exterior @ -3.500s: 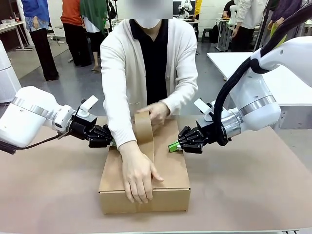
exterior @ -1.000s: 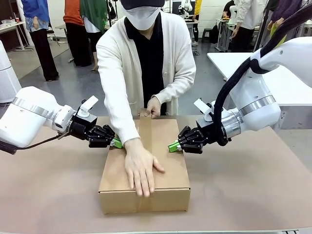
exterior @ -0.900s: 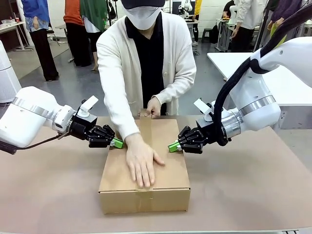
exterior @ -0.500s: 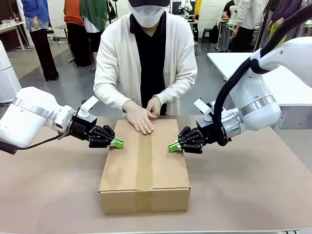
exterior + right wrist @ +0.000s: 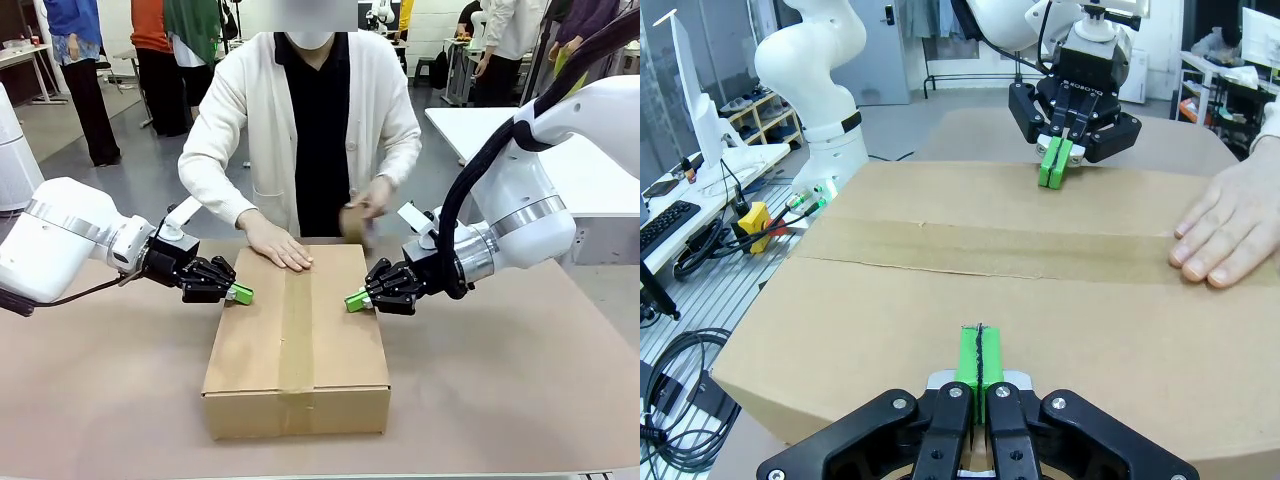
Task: Wrap the clocks to prevent damage.
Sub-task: After the human seals the box with tape, release both hands from the side flaps of the Package Box.
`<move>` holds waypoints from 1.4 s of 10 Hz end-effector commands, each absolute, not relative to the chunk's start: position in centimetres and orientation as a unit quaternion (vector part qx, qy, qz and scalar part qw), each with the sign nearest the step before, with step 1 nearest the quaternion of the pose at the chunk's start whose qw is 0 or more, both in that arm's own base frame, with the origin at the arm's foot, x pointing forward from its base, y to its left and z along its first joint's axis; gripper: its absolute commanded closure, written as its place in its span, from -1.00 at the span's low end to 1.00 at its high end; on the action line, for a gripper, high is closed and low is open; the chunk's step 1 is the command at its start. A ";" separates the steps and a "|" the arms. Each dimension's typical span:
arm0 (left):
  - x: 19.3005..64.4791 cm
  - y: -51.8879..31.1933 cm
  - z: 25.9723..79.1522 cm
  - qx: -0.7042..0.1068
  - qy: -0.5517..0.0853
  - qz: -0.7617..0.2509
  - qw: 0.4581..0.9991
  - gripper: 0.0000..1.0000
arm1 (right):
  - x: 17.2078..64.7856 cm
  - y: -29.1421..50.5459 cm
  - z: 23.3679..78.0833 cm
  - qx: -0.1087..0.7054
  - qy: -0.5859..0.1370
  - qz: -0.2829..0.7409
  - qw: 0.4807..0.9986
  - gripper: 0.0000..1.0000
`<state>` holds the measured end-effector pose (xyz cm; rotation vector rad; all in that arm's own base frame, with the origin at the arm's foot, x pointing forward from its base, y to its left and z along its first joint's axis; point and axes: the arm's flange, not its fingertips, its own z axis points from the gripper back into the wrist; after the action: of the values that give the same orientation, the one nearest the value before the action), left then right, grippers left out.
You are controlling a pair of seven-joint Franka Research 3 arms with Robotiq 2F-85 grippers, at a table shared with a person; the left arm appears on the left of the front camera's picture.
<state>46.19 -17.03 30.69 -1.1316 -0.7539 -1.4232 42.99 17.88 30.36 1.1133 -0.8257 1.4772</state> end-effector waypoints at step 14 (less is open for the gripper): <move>46.3 -17.2 30.4 -0.478 -0.321 -0.598 0.557 0.99 | 42.9 18.0 30.1 0.464 -0.344 0.620 0.531 0.98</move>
<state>46.20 -17.04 30.72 -1.1322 -0.7545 -1.4237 43.00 17.88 30.36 1.1133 -0.8257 1.4772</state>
